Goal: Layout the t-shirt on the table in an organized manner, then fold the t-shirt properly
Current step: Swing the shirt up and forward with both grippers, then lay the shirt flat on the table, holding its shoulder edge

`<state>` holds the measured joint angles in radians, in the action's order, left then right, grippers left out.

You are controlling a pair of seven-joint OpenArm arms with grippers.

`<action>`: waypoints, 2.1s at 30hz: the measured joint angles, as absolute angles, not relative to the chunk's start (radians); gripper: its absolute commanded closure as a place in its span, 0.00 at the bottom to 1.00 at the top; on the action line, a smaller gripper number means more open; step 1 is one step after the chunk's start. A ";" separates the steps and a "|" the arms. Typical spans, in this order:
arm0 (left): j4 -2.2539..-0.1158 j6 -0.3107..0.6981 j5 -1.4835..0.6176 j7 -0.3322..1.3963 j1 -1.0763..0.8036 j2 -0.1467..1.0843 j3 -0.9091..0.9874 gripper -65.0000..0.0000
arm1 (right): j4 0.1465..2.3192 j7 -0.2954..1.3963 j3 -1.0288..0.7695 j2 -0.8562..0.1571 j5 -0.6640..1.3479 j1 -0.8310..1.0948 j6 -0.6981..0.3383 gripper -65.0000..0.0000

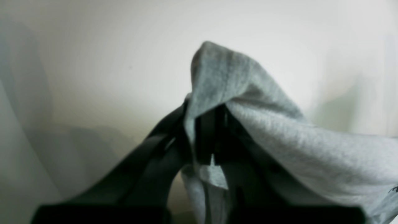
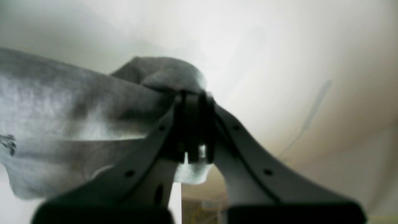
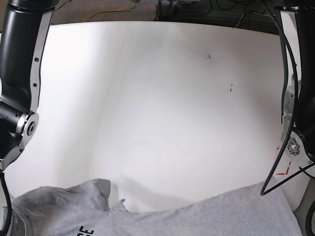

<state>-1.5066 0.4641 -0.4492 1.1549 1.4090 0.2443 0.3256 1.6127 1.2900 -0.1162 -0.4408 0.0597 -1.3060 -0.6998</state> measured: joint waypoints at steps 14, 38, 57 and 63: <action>-1.587 0.467 -0.503 1.176 1.152 0.237 0.328 0.98 | 1.839 1.347 -0.233 -0.427 0.073 -0.910 -0.700 1.00; -1.885 0.468 -0.607 1.182 0.507 0.227 0.421 0.99 | 1.994 1.340 -0.504 -0.261 0.073 -0.208 -0.700 1.00; -1.925 0.468 -0.776 1.211 0.040 0.226 0.695 0.99 | 1.998 1.332 -0.576 -0.217 0.074 -0.033 -0.700 1.00; -1.929 0.468 -0.822 1.210 -0.075 0.244 0.724 0.99 | 1.998 1.320 -0.576 -0.210 0.075 0.015 -0.700 1.00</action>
<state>-1.9289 0.4679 -0.8219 1.2098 -0.0753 0.2443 0.7238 1.9980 1.3205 -0.5762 -0.2100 0.0746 0.0154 -0.6998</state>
